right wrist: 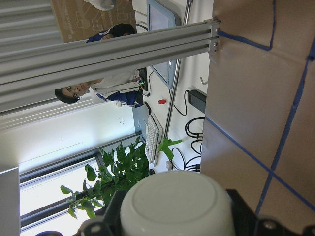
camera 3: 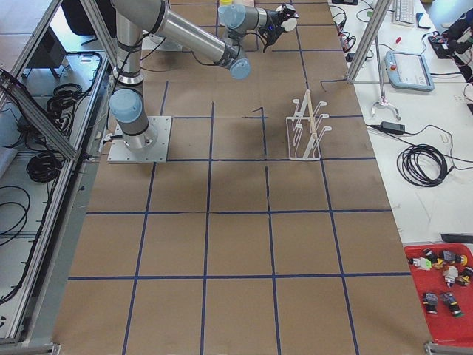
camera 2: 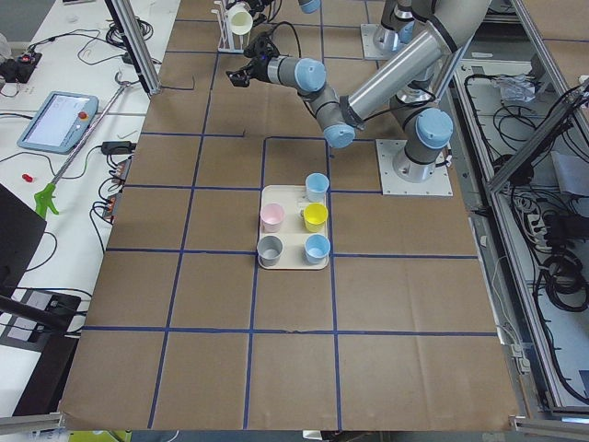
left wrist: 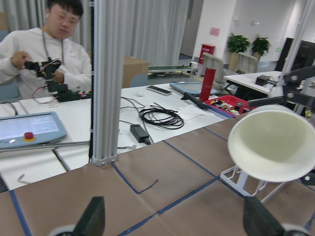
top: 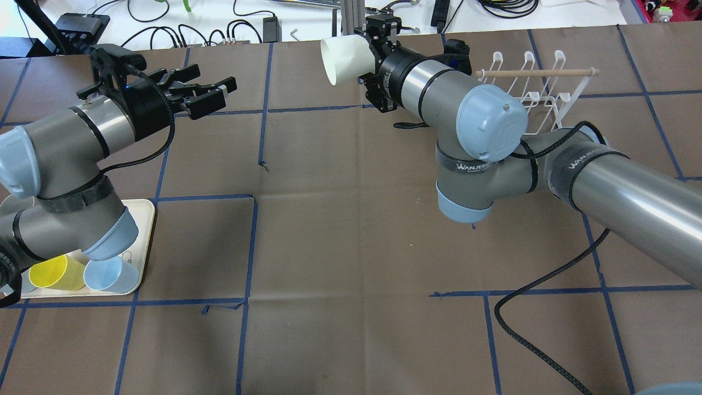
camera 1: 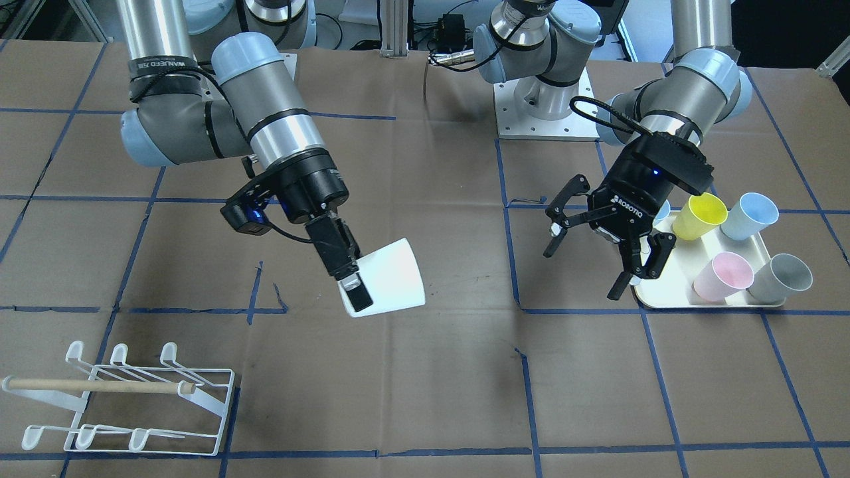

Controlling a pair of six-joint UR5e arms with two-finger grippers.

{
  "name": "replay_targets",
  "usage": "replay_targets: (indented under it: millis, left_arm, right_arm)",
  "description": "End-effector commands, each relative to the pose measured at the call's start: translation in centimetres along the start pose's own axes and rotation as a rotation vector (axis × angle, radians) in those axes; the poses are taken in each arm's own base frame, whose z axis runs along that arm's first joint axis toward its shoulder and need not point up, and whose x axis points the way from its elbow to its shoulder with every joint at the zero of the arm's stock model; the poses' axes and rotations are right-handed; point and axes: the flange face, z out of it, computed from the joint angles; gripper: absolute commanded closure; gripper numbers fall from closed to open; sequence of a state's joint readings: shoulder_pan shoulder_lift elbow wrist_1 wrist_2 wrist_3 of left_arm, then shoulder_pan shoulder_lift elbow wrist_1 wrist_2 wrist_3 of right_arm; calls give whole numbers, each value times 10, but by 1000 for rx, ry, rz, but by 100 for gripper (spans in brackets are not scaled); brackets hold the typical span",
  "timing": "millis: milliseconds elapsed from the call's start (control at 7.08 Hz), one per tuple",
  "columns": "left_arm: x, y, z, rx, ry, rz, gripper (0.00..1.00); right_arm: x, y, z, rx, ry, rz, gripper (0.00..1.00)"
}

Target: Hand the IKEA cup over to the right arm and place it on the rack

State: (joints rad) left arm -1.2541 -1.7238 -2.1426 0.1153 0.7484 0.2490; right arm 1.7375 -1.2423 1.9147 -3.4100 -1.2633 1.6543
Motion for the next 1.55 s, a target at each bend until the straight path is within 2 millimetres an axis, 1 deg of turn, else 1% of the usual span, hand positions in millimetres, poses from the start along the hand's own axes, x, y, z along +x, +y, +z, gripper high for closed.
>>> replay_targets:
  millis: [0,141,282,424,565,706,847,989,1130,1271,1412]
  left_arm:
    - [-9,-18,6,-106,-150,-72,1]
    - [7,-35,9,-207,-224,-92,1]
    - [30,-64,-1,-331,-293,-141,1]
    - [39,-86,-11,-523,-358,-198,1]
    - [39,-103,-23,-715,-412,-301,1]
    - [40,-122,-29,-808,-432,-397,1]
    - [45,-130,-35,-883,-445,-482,1]
    - [47,-127,-41,-952,-480,-517,1]
    - [52,-121,-47,-985,-515,-483,1]
    - [52,-116,-51,-1001,-542,-466,1]
    - [44,-113,-56,-1024,-561,-419,1]
  right_arm:
    - [-16,-67,-7,117,-1,-399,88]
    - [-26,-94,-12,168,4,-582,91]
    - [-28,-117,-14,202,28,-739,91]
    - [-34,-146,-20,250,58,-918,91]
    - [-34,-172,-22,282,97,-1090,91]
    - [-30,-193,-15,297,129,-1211,92]
    - [-31,-217,-2,353,107,-1334,92]
    - [-29,-229,15,394,79,-1431,92]
    - [-18,-239,29,386,98,-1475,92]
    - [-9,-243,35,375,113,-1489,92]
    - [0,-245,38,364,128,-1481,91]
